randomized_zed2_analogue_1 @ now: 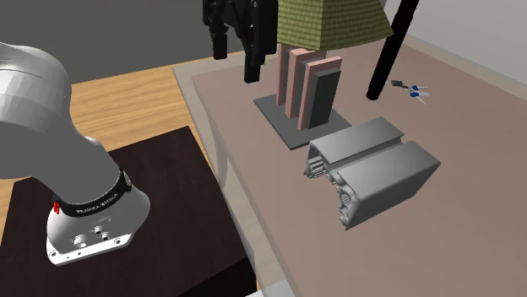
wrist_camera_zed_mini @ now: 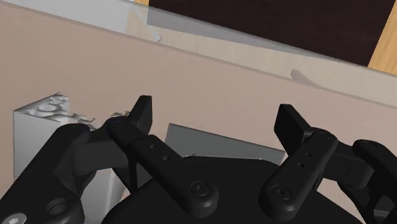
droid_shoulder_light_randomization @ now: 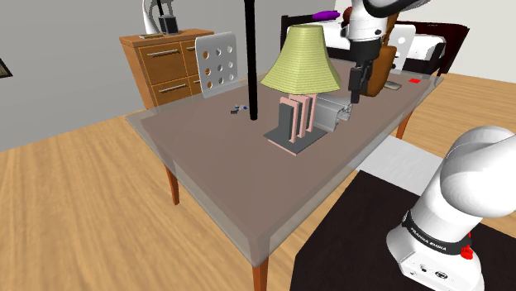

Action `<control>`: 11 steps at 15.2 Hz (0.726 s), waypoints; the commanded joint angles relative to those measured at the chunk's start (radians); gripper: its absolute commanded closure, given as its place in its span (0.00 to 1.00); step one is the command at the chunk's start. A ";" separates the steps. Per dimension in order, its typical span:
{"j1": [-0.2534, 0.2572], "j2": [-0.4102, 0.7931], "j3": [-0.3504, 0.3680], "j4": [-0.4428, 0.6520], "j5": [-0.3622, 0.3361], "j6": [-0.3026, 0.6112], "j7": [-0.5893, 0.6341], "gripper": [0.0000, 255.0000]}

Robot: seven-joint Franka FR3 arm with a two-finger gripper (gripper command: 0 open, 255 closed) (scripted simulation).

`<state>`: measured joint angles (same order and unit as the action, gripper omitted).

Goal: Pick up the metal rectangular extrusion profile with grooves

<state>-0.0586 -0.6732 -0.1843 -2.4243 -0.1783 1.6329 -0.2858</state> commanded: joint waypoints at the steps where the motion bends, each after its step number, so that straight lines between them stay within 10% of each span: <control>1: -0.011 0.038 -0.049 0.012 -0.024 0.039 -0.059 0.00; 11: -0.022 0.325 -0.278 0.171 -0.035 0.216 -0.353 0.00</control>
<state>-0.0801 -0.3808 -0.4388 -2.2745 -0.2188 1.8320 -0.6035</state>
